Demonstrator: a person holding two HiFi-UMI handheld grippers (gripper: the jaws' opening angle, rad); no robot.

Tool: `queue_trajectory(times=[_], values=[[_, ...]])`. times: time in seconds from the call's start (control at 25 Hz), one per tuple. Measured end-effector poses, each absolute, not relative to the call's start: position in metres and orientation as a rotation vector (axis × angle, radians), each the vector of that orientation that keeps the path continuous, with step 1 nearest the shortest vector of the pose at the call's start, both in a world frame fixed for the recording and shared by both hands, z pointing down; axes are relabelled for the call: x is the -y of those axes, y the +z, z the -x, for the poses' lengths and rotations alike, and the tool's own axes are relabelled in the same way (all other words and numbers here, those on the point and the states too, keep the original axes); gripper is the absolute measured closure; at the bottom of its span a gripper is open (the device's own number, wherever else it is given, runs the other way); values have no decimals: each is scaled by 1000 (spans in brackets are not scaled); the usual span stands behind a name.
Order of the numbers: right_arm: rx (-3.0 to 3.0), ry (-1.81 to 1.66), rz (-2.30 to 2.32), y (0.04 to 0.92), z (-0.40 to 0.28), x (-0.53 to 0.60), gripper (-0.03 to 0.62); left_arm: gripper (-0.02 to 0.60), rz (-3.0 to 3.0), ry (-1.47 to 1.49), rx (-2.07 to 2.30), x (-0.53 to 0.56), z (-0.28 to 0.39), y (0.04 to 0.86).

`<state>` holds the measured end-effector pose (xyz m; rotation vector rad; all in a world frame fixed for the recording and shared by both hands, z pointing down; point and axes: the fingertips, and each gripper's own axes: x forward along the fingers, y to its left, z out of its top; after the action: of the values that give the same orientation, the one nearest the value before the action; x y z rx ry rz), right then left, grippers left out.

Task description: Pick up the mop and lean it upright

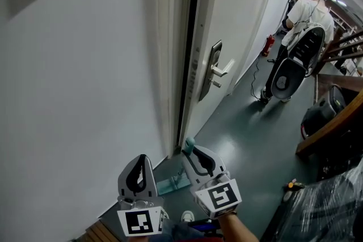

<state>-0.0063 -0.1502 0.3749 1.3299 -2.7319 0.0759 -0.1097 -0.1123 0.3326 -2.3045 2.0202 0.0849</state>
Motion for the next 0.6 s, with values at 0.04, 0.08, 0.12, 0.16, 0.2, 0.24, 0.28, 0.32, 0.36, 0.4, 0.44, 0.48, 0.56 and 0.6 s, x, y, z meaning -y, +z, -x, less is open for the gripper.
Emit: queue_trajectory(times=[0.04, 0.08, 0.12, 0.16, 0.2, 0.24, 0.28, 0.32, 0.36, 0.4, 0.44, 0.48, 0.56, 0.6], values=[[2742, 66, -1310, 380, 9, 150, 490, 569, 2305, 83, -2023, 112, 110, 334], [2747, 61, -1294, 384, 11, 149, 490, 569, 2309, 83, -2029, 111, 111, 336], [2748, 58, -1282, 388, 13, 149, 490, 569, 2317, 85, -2039, 110, 111, 338], [2747, 58, -1274, 392, 14, 148, 490, 569, 2325, 88, -2048, 109, 111, 341], [2743, 62, -1268, 396, 15, 148, 490, 569, 2324, 84, -2052, 108, 112, 342], [2737, 68, -1264, 401, 16, 148, 490, 569, 2315, 75, -2048, 108, 113, 342], [2731, 76, -1259, 406, 17, 149, 490, 569, 2308, 70, -2046, 108, 114, 342], [2725, 89, -1255, 411, 18, 149, 490, 569, 2310, 72, -2050, 108, 115, 343], [2720, 110, -1252, 418, 19, 149, 490, 569, 2316, 77, -2056, 107, 115, 344], [2714, 130, -1247, 425, 20, 149, 490, 569, 2318, 76, -2057, 107, 115, 345], [2708, 135, -1238, 431, 21, 150, 490, 569, 2314, 69, -2056, 107, 116, 345], [2700, 130, -1225, 436, 22, 150, 490, 569, 2311, 64, -2056, 108, 116, 346], [2681, 152, -1211, 446, 24, 149, 490, 569, 2304, 57, -2056, 108, 117, 347], [2671, 170, -1207, 451, 25, 149, 490, 569, 2299, 52, -2054, 108, 117, 347]])
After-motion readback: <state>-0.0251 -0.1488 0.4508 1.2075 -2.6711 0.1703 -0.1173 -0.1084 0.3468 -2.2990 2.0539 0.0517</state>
